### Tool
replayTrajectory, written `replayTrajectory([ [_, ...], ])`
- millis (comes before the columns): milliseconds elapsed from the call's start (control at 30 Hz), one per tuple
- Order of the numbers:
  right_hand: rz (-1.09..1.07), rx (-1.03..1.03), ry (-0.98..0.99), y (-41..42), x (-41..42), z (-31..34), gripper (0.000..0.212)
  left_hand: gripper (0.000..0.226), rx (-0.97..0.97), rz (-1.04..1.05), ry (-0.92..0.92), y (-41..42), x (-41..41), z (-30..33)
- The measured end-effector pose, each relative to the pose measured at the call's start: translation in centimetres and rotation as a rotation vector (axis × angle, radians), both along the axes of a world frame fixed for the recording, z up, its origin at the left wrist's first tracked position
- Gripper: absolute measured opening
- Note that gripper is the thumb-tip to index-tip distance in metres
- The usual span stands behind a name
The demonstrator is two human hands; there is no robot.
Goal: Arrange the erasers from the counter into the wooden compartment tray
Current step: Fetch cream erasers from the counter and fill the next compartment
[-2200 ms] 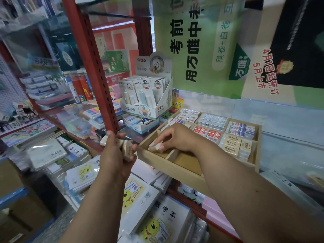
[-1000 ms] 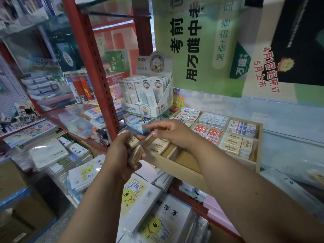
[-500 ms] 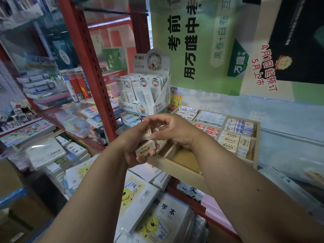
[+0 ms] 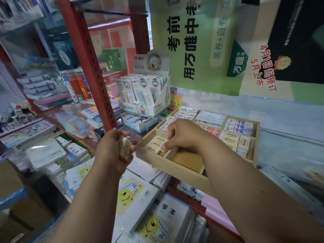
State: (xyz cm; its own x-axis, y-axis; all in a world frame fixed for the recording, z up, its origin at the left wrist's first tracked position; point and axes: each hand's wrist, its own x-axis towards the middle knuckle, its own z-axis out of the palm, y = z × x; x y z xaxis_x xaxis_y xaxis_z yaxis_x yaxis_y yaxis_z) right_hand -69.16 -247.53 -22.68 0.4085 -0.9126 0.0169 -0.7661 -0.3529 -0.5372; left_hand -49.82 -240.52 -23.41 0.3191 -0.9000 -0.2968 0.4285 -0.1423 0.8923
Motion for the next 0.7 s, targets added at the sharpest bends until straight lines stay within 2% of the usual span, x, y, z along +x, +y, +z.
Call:
replayTrajectory([
  [133,0.057,-0.061,0.176,-0.2,1.3,-0.5,0.03,0.024,-0.037,0.036,0.032,0.4,-0.3,-0.2],
  [300,-0.016,0.198,-0.108,0.7,1.3,0.4,0.074,0.028,-0.087,0.046,0.063,0.9,-0.5,0.4],
  [367,0.023,0.23,-0.028,1.1,1.0,0.7,0.084,0.037,-0.1,0.04,0.068,1.0,-0.7,0.5],
  [500,-0.021,0.143,0.22,1.0,0.7,0.6,0.087,0.052,-0.111,-0.001,0.072,1.0,-0.7,0.3],
  [700,-0.064,0.087,0.226,0.9,0.6,0.8,0.087,0.018,-0.069,-0.08,0.059,1.2,-1.0,-0.1],
])
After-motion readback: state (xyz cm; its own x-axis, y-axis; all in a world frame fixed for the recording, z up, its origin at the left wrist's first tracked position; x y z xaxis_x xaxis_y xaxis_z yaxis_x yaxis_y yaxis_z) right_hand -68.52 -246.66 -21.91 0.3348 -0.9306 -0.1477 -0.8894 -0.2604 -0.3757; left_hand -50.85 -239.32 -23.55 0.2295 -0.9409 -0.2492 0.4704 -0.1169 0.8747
